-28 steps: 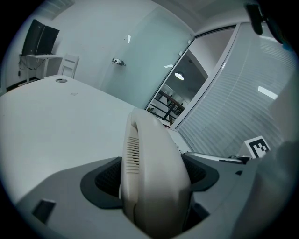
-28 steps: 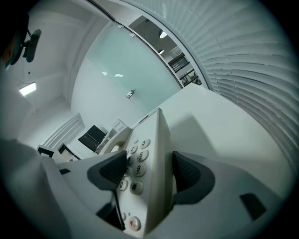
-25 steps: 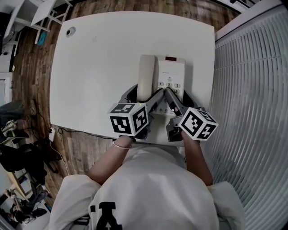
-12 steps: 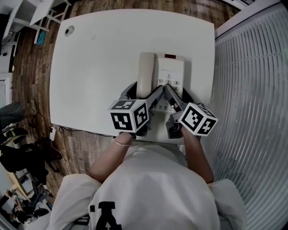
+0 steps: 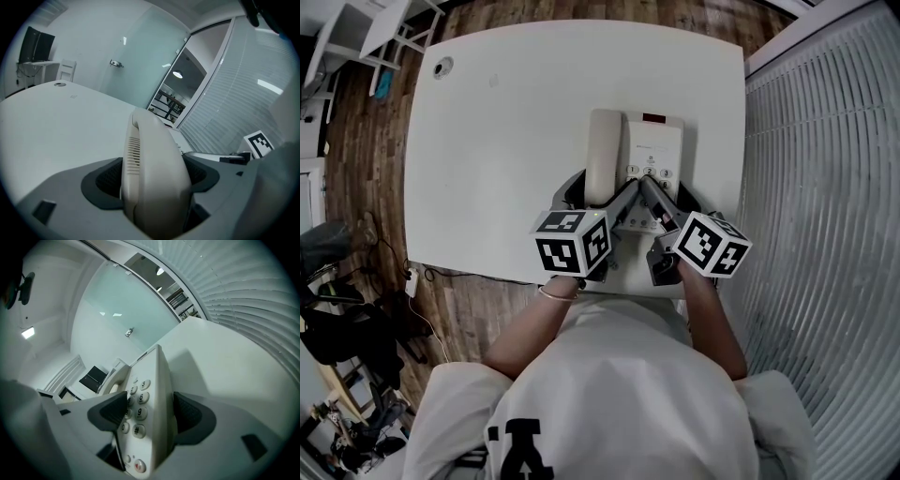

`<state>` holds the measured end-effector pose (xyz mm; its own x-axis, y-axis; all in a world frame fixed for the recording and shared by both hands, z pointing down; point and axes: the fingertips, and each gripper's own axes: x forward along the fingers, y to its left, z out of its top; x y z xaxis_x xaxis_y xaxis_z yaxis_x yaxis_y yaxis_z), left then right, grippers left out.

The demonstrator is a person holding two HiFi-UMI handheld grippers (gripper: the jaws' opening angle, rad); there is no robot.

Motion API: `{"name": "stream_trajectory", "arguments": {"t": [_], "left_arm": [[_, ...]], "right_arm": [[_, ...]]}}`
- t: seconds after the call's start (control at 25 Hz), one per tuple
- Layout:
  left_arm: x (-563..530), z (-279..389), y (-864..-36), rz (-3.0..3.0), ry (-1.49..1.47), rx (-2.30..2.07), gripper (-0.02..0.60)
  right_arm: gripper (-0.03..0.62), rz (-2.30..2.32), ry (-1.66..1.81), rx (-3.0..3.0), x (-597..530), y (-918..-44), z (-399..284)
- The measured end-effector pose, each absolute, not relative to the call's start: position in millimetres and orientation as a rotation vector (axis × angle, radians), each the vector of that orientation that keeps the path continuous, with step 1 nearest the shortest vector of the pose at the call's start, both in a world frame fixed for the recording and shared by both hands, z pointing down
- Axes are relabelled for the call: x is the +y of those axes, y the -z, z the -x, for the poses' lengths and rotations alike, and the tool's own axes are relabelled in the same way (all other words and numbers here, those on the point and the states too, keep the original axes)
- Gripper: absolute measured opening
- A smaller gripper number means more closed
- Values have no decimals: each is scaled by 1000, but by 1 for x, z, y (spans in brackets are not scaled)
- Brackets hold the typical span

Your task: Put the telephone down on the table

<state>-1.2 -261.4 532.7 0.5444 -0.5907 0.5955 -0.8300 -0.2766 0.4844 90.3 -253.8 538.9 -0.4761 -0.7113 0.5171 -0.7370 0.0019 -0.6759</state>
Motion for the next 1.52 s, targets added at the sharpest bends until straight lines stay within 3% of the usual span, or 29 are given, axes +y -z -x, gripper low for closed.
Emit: {"name": "stream_trajectory", "arguments": {"t": [1.52], "left_arm": [[-262, 3, -545, -2065, -314, -1188, 387]], "right_arm": [[319, -1641, -1301, -2159, -252, -546, -90]]}}
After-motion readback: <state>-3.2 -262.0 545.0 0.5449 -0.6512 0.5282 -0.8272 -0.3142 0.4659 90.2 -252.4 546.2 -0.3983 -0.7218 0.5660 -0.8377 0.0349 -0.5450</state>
